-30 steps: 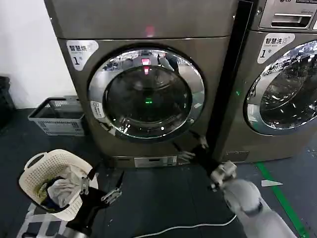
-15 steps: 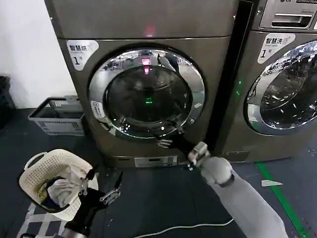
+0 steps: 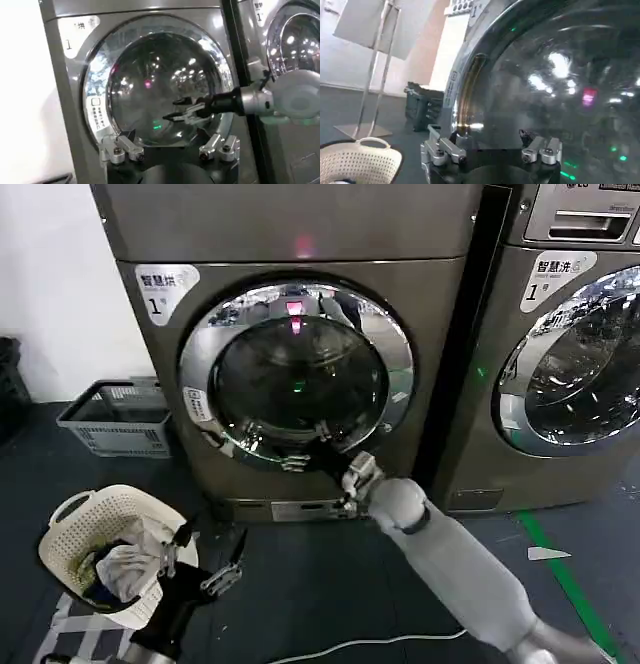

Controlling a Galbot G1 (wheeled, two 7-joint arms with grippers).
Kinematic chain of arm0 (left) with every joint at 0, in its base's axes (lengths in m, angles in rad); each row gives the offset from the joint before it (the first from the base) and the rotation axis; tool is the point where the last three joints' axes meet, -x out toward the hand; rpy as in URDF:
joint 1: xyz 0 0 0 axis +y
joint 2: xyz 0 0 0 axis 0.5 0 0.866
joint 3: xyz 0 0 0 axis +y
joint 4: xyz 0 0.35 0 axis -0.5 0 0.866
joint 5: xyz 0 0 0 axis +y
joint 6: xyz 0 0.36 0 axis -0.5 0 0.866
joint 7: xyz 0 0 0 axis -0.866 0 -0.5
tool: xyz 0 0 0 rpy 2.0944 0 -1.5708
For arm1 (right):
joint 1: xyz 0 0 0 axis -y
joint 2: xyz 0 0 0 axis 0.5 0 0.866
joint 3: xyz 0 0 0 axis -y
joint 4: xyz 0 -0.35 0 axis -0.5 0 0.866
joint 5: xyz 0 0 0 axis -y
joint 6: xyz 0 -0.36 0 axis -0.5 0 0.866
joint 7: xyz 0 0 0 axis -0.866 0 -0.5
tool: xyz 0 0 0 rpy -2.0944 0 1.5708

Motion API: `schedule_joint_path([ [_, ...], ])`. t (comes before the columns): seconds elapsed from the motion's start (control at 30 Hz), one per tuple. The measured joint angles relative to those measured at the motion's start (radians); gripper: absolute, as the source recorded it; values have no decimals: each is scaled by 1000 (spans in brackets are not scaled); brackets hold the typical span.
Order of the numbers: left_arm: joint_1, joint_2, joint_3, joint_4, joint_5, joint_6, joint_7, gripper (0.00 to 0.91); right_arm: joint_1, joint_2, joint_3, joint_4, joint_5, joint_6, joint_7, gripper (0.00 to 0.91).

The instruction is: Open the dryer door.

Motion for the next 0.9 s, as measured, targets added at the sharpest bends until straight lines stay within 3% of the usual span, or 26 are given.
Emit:
schedule_joint_path([
  [0.9,9,-11,-25,-5,-2,-21,13,907,147,219,-55,-292,-61,56,-16,907],
])
